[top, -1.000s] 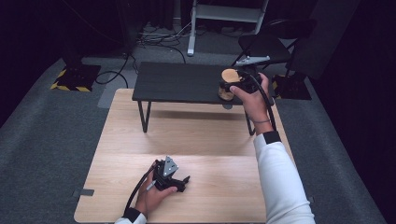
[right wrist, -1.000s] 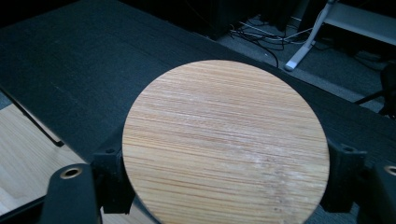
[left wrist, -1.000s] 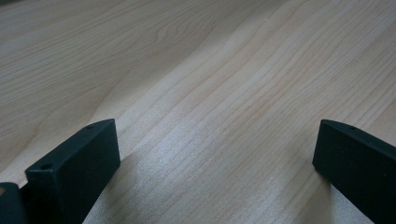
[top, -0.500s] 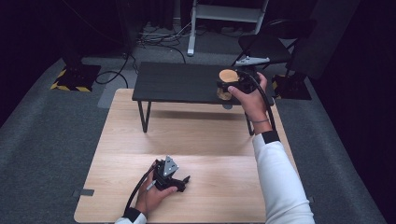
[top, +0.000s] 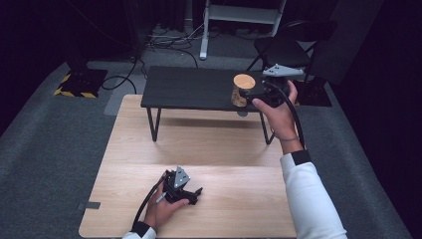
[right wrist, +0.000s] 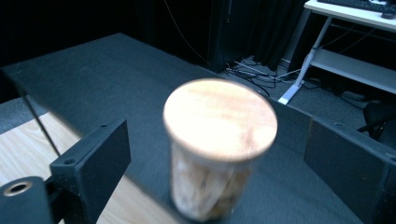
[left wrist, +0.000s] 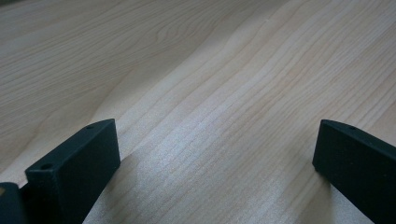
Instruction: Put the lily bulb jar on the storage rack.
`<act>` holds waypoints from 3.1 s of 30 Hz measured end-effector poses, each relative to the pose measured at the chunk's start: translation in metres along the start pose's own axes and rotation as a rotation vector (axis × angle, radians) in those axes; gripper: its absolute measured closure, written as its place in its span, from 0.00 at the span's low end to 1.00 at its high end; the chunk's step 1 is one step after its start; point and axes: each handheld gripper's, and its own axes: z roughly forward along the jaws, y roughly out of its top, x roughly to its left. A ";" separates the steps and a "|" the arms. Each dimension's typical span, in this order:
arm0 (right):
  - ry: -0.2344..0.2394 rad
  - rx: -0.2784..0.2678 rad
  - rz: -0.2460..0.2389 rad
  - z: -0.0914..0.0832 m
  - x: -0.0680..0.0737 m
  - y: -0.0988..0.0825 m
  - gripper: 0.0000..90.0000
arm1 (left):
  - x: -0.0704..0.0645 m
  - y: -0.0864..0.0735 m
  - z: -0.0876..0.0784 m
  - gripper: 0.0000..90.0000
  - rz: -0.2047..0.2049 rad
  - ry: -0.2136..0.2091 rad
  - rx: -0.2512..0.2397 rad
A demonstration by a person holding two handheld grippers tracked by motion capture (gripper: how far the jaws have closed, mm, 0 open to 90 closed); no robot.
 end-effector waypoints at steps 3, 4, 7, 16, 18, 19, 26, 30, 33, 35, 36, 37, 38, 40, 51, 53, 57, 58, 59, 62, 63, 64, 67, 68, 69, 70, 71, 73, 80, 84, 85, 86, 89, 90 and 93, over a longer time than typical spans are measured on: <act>0.006 -0.015 -0.020 -0.009 0.005 -0.015 0.07 | 0.000 0.000 0.000 0.01 0.000 0.000 0.000; 0.007 -0.018 -0.024 -0.011 0.006 -0.019 0.07 | 0.000 0.000 0.000 0.01 0.000 0.000 0.000; 0.017 -0.030 -0.024 -0.020 0.008 -0.033 0.07 | 0.000 0.000 0.000 0.01 0.000 0.000 0.000; 0.001 -0.055 -0.045 -0.043 0.016 -0.079 0.07 | 0.000 0.000 0.000 0.01 0.000 0.000 0.000; 0.012 -0.043 -0.041 -0.046 0.016 -0.090 0.07 | 0.000 0.000 0.000 0.01 0.001 0.000 0.000; 0.016 -0.040 -0.042 -0.047 0.016 -0.097 0.07 | 0.000 0.000 0.000 0.01 0.000 0.000 0.000; 0.018 0.018 -0.036 -0.054 0.026 -0.143 0.07 | 0.000 0.000 0.000 0.01 0.001 0.000 0.000; 0.012 0.039 -0.015 -0.060 0.030 -0.168 0.07 | 0.000 0.000 0.000 0.01 0.001 0.000 0.000; 0.007 0.044 -0.003 -0.064 0.032 -0.182 0.07 | 0.000 0.000 0.000 0.01 0.001 0.000 0.000; 0.003 0.048 -0.004 -0.066 0.034 -0.193 0.07 | 0.000 0.000 0.000 0.01 0.000 0.001 0.000; 0.005 0.052 -0.003 -0.066 0.034 -0.195 0.07 | 0.000 0.000 0.000 0.01 0.001 0.000 0.000; 0.003 0.060 -0.007 -0.067 0.035 -0.198 0.07 | 0.000 0.000 0.000 0.01 0.001 0.000 0.000; -0.003 0.065 -0.014 -0.067 0.038 -0.202 0.07 | 0.000 0.000 0.000 0.01 0.001 0.001 0.000; -0.003 0.065 -0.016 -0.068 0.040 -0.209 0.07 | 0.000 0.000 0.000 0.01 0.001 0.001 0.000; 0.000 0.094 -0.028 -0.071 0.051 -0.241 0.07 | 0.000 0.000 0.000 0.01 0.001 0.001 -0.001; 0.000 0.105 -0.026 -0.071 0.052 -0.246 0.07 | 0.000 0.000 0.000 0.01 0.001 0.001 0.000; 0.001 0.122 -0.019 -0.070 0.054 -0.254 0.07 | 0.000 0.000 0.000 0.01 0.001 0.001 0.000; 0.002 0.132 -0.019 -0.069 0.054 -0.256 0.07 | 0.000 0.000 0.000 0.01 0.001 0.001 0.000; 0.004 0.140 -0.017 -0.069 0.054 -0.258 0.07 | 0.000 0.000 0.000 0.01 0.001 0.001 0.000; 0.008 0.158 -0.008 -0.068 0.055 -0.264 0.07 | 0.000 0.000 0.000 0.01 0.001 0.001 0.000; 0.013 0.167 -0.001 -0.068 0.055 -0.266 0.07 | 0.000 0.000 0.000 0.01 0.001 0.001 0.000; 0.014 0.171 0.002 -0.067 0.055 -0.268 0.07 | 0.000 0.000 0.000 0.01 0.001 0.000 0.000; 0.008 0.194 0.007 -0.067 0.057 -0.273 0.07 | 0.000 0.000 0.000 0.01 0.001 0.001 0.000; 0.004 0.198 0.014 -0.067 0.057 -0.275 0.07 | 0.000 0.000 0.000 0.01 0.001 0.000 0.000; 0.001 0.200 0.020 -0.067 0.058 -0.277 0.07 | 0.000 0.000 0.000 0.01 0.001 0.000 0.000; -0.003 0.202 0.023 -0.067 0.059 -0.279 0.07 | 0.000 0.000 0.000 0.01 0.001 0.000 0.000; -0.003 0.202 0.023 -0.067 0.059 -0.279 0.07 | 0.000 0.000 0.000 0.01 0.001 0.000 0.000; -0.004 0.218 0.034 -0.066 0.060 -0.284 0.07 | 0.000 0.000 0.000 0.01 0.001 0.000 0.000; -0.009 0.212 0.081 -0.065 0.059 -0.296 0.07 | 0.000 0.000 0.000 0.01 0.001 0.001 0.000; -0.002 0.197 0.113 -0.065 0.056 -0.302 0.06 | 0.000 0.000 0.000 0.01 0.001 0.001 0.000; -0.004 0.191 0.116 -0.065 0.056 -0.304 0.06 | 0.000 0.000 0.000 0.01 0.001 0.000 -0.001; -0.006 0.183 0.118 -0.066 0.057 -0.306 0.06 | 0.000 0.000 0.000 0.01 0.001 0.000 -0.001; -0.003 0.183 0.118 -0.066 0.056 -0.306 0.06 | 0.000 0.000 0.000 0.01 0.001 0.000 0.000; -0.002 0.183 0.117 -0.066 0.056 -0.306 0.06 | 0.000 0.000 0.000 0.01 0.001 0.000 0.000; -0.002 0.183 0.117 -0.066 0.056 -0.306 0.06 | 0.000 0.000 0.000 0.01 0.001 0.000 0.000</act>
